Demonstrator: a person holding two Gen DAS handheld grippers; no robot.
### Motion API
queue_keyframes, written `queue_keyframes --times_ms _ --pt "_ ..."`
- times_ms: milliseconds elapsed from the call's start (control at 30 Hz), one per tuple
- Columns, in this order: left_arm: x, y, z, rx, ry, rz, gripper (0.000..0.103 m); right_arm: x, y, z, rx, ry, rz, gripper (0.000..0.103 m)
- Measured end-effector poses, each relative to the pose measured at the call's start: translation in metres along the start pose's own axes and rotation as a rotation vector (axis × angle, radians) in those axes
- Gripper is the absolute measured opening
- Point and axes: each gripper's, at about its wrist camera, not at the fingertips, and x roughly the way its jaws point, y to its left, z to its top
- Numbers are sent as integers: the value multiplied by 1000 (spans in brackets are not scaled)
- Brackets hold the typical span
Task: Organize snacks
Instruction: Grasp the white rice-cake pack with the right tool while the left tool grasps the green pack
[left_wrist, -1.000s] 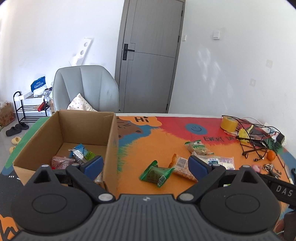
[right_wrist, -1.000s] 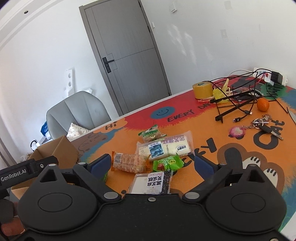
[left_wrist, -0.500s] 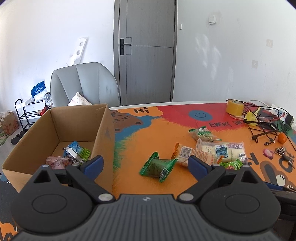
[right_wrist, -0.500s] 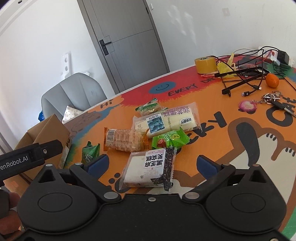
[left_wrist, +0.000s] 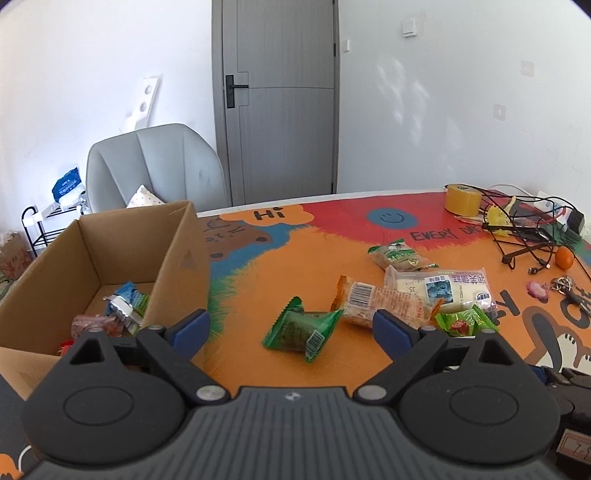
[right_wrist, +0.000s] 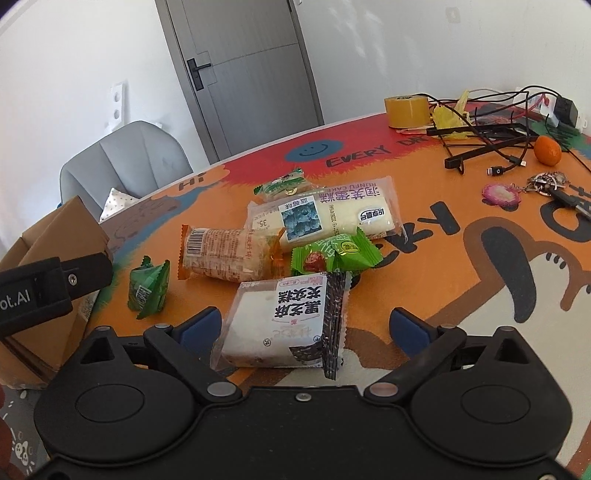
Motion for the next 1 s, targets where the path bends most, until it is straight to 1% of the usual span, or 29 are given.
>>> queue_keyframes --times_ms 33,100,167,233,300,433,600,767,833,933,1000 --pt "3 -2 0 2 2 6 95 0 0 0 -6 -4 -1 92" --pt "8 -3 0 4 4 13 95 -1 -1 1 -14 -12 -2 78" --pt "11 -5 1 7 3 19 95 -2 -5 2 -6 -17 4 70" --pt "12 -6 2 -1 7 6 95 -3 -10 3 4 -18 12 65" --pt "12 -10 3 3 -5 6 95 -4 -14 4 16 -17 20 60" --pt "17 -17 4 14 9 -25 95 -8 -24 4 37 -18 24 57" --pt "33 -21 1 23 30 -16 95 -13 -40 5 63 -24 3 55" --pt "53 -15 -3 6 66 12 87 -14 -51 6 87 -29 -11 55" --pt "58 -14 -3 4 72 18 83 -14 -52 7 93 -31 -13 56" --pt "63 -13 -4 4 75 21 83 -12 -53 7 93 -33 -17 58" --pt "66 -12 -5 2 67 22 83 -12 -52 7 88 -32 -23 62"
